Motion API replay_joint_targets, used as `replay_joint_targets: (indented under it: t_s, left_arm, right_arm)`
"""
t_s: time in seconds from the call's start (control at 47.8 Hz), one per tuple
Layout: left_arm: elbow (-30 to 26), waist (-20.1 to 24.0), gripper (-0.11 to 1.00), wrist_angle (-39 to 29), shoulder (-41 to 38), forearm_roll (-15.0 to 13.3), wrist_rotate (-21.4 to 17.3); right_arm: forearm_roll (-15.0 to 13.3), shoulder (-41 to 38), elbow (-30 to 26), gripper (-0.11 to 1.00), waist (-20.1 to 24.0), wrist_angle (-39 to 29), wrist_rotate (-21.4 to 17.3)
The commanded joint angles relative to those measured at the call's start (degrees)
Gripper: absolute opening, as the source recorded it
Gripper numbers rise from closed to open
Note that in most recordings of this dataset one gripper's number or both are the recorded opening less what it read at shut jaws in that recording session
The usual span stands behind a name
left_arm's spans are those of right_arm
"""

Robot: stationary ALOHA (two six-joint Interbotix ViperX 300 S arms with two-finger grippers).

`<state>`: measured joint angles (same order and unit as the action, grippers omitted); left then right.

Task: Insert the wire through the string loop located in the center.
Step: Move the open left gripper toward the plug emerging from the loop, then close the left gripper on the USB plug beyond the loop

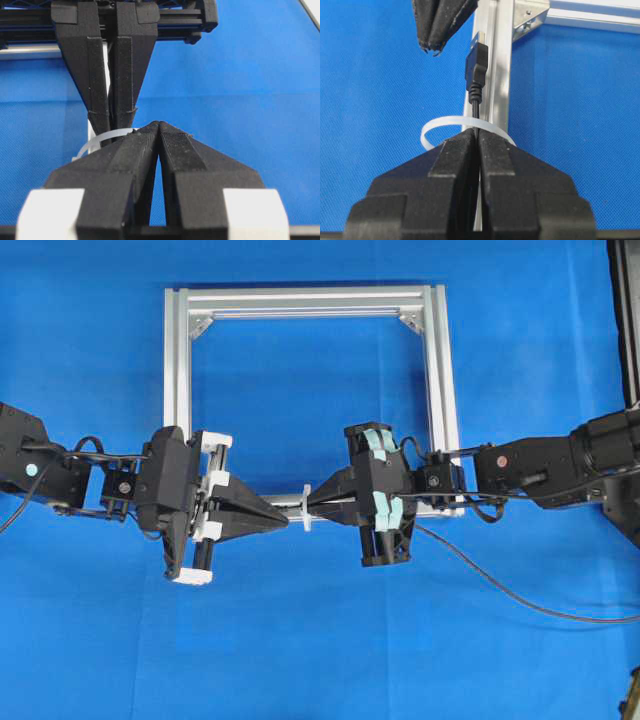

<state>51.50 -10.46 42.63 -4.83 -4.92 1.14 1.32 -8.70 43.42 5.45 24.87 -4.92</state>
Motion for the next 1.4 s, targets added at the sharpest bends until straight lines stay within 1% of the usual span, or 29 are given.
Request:
replay_joint_targets:
  t_s: [0.0,0.397,0.439,0.481,0.523,0.586,0.627,0.648,0.732,0.795,0.836,0.878,1.066,1.38]
  left_arm:
    - [-0.7,-0.2,0.00,0.3,1.5,0.1,-0.1]
    - [-0.7,0.0,0.01,0.4,1.5,0.1,-0.2]
    - [-0.7,0.2,0.01,0.3,1.5,0.1,-0.2]
    - [-0.6,0.2,0.04,0.3,1.6,0.1,-0.3]
    - [-0.5,0.2,0.12,0.0,1.5,0.1,-0.3]
    - [-0.7,0.2,0.28,-0.6,1.6,0.1,-0.3]
    - [-0.8,0.2,0.40,-1.1,1.5,0.1,-0.3]
    - [-0.9,0.2,0.49,-1.3,1.5,0.1,-0.3]
    - [-1.1,0.2,0.73,-2.5,1.6,0.1,-0.5]
    - [-1.2,0.4,0.86,-3.3,1.5,0.1,-0.5]
    - [-1.3,0.5,0.91,-3.6,1.7,0.1,-0.4]
    - [-1.4,0.6,0.93,-4.0,1.8,0.1,-0.4]
    - [-1.4,1.4,0.92,-5.5,2.2,0.1,-0.6]
    - [-3.4,2.1,0.92,-14.8,-1.7,0.1,-0.3]
  right_arm:
    - [-0.1,0.9,-0.6,-0.03,-0.1,0.3,0.0]
    - [-0.1,0.9,-0.6,-0.03,-0.2,-0.3,0.0]
    - [-0.1,0.9,-0.6,-0.03,-0.1,-0.3,0.0]
    - [-0.1,0.9,-0.6,-0.03,-0.1,-0.3,0.0]
    - [-0.1,0.9,-0.6,-0.03,-0.2,-0.3,0.0]
    - [-0.1,0.9,-0.5,-0.03,-0.1,-0.3,0.0]
    - [-0.1,0.8,-0.5,-0.03,-0.1,-0.3,0.0]
    - [-0.1,0.9,-0.6,-0.03,-0.1,-0.3,0.0]
    - [-0.1,0.8,-0.5,-0.03,-0.1,-0.3,0.0]
    - [-0.1,0.9,-0.5,-0.03,-0.1,-0.3,0.0]
    - [-0.1,0.9,-0.5,-0.03,-0.1,-0.3,0.0]
    - [-0.1,0.9,-0.5,-0.03,-0.1,-0.3,0.0]
    - [-0.3,0.9,-0.5,-0.03,-0.1,-0.3,0.0]
    - [-0.4,0.8,-0.5,-0.03,-0.1,-0.3,0.1]
